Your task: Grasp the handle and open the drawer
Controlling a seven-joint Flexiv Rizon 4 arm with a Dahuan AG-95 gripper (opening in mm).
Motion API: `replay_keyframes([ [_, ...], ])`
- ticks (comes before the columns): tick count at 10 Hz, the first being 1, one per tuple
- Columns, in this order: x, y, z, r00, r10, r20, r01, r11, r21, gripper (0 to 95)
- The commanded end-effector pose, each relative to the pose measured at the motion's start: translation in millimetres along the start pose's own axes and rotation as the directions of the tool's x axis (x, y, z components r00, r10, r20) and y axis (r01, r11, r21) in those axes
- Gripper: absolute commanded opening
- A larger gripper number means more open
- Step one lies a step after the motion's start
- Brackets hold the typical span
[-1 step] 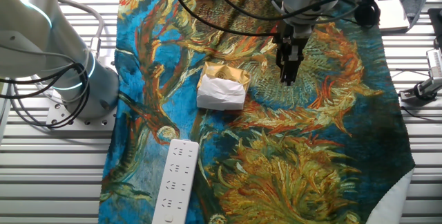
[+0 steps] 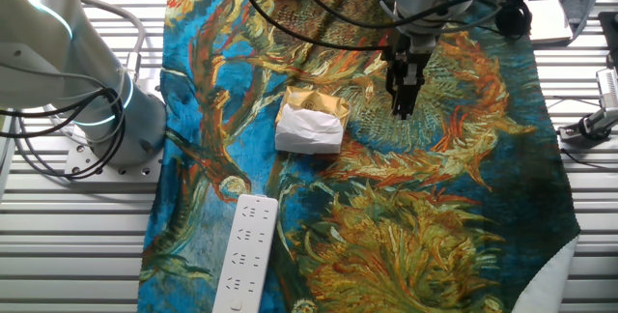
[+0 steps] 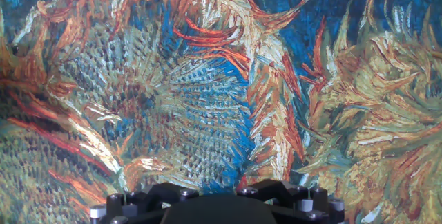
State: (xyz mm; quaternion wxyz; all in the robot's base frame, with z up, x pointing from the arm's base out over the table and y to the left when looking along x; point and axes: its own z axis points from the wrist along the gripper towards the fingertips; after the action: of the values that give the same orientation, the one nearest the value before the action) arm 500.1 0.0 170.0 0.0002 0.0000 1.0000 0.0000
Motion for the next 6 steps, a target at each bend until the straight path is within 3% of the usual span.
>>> replay_keyframes([
  [1, 0.1, 0.0, 0.0, 0.98, -0.196, 0.028, 0.197, 0.98, -0.015, 0.0],
  [5, 0.1, 0.0, 0.0, 0.975, -0.22, 0.027, 0.221, 0.975, -0.009, 0.0],
  [6, 0.1, 0.0, 0.0, 0.959, -0.283, 0.028, 0.284, 0.959, -0.007, 0.0],
])
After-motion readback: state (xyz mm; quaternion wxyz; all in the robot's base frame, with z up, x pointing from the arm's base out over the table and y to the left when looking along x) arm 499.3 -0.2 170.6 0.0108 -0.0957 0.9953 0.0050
